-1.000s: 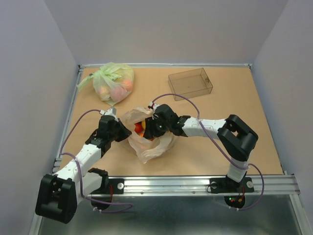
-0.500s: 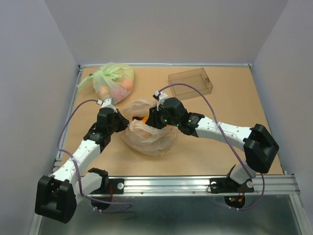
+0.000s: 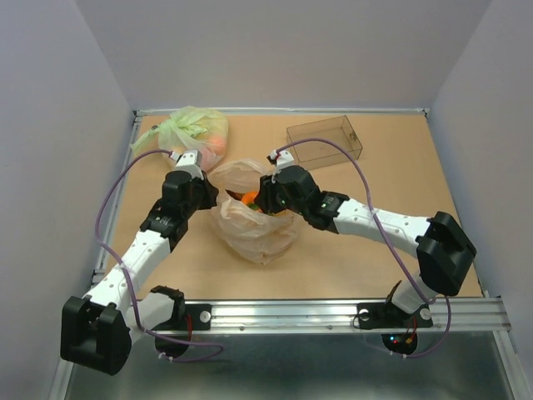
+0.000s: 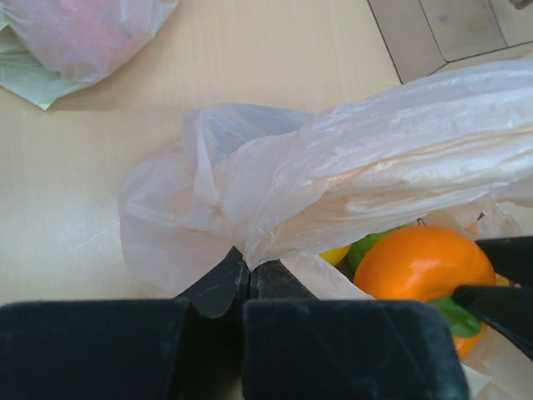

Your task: Untie the knot of the plastic bag and take out the fruit

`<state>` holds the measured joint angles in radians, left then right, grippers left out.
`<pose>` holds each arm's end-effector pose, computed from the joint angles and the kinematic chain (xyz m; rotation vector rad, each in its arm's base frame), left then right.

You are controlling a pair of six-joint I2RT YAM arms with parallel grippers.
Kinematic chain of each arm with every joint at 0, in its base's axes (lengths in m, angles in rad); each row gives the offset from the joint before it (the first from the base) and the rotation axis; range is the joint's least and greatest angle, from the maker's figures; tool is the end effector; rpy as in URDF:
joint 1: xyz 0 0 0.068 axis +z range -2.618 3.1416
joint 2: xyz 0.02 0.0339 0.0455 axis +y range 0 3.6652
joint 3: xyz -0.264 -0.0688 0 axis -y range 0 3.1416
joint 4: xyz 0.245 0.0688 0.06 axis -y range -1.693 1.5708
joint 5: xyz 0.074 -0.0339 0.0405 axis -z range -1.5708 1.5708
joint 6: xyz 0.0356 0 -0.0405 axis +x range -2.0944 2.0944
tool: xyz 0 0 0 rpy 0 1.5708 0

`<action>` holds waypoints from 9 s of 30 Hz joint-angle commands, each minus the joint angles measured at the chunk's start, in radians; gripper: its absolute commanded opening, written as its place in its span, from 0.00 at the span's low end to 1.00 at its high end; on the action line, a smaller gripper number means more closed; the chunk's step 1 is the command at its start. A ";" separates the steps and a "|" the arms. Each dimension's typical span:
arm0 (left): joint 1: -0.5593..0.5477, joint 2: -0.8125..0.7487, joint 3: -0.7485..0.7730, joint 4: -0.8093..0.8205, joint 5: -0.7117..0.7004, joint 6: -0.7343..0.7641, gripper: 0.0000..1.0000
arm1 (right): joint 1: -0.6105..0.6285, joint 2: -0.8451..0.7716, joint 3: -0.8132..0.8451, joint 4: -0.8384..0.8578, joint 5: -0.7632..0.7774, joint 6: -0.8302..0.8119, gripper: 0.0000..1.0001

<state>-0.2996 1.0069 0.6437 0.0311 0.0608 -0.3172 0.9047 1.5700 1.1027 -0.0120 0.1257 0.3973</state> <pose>0.2218 -0.0708 0.2700 0.0249 1.9306 -0.4736 0.2275 0.2823 0.2703 -0.4525 2.0669 0.6722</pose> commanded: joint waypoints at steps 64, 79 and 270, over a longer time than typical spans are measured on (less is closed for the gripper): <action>-0.168 -0.185 0.054 -0.111 0.237 0.126 0.70 | -0.607 0.535 0.662 -0.123 0.057 0.008 0.75; -0.503 -0.106 -0.162 0.032 0.154 -0.155 0.32 | -0.325 0.010 0.263 -0.180 -0.119 -0.166 0.92; -0.079 0.002 -0.004 0.023 -0.066 0.110 0.00 | -0.453 0.112 0.370 -0.043 -0.017 -0.237 0.94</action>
<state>-0.3840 1.0016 0.6289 0.0116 -0.0605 -0.1963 0.2966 1.8420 1.5124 -0.0502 0.1619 0.2420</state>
